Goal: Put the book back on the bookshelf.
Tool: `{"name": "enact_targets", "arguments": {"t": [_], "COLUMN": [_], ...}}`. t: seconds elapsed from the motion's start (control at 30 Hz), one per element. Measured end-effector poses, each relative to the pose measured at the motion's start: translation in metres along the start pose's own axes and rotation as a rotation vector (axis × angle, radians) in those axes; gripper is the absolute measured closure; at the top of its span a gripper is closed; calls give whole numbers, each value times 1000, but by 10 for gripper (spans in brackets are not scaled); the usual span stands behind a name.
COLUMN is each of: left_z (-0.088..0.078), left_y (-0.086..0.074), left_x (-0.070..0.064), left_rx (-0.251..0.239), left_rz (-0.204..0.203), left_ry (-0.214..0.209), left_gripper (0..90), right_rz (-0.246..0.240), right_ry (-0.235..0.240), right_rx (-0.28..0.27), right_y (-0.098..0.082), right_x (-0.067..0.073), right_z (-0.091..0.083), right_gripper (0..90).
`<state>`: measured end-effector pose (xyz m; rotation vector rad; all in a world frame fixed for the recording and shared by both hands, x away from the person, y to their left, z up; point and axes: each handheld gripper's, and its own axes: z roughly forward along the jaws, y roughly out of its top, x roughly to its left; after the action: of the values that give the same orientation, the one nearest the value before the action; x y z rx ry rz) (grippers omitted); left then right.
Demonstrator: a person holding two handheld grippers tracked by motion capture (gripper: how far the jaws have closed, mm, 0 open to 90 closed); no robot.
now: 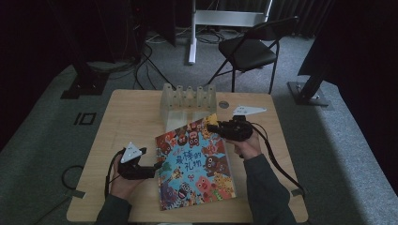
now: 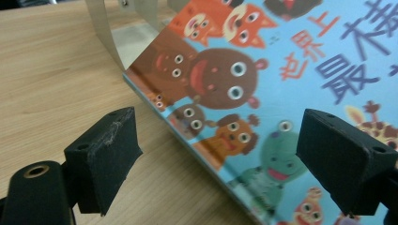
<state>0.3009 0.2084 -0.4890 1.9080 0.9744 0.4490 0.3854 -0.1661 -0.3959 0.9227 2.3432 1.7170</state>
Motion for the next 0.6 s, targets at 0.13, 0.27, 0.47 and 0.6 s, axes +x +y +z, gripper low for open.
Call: {"name": "enact_targets", "arguments": {"t": [0.13,0.27,0.47,0.6], "left_z": [4,9,21,24], "left_y": [0,1,12,20], "left_x": [7,12,18,24], "left_rx": [-9,-17,-37,-60], "left_rz": [-25,-48,-45,-40], "left_ry": [-31,-59,-108,-134], "left_gripper": [135,135,134,117], "right_rz": [12,3,-12,-22], "right_ry": [13,43,93,108], "right_rx": [-45,-77,-112,-124], "right_y": [4,7,10,10], "right_x": [2,3,5,5], "right_z": [-7,-14,-20,-22], "right_gripper": [752,767,784,788]}}
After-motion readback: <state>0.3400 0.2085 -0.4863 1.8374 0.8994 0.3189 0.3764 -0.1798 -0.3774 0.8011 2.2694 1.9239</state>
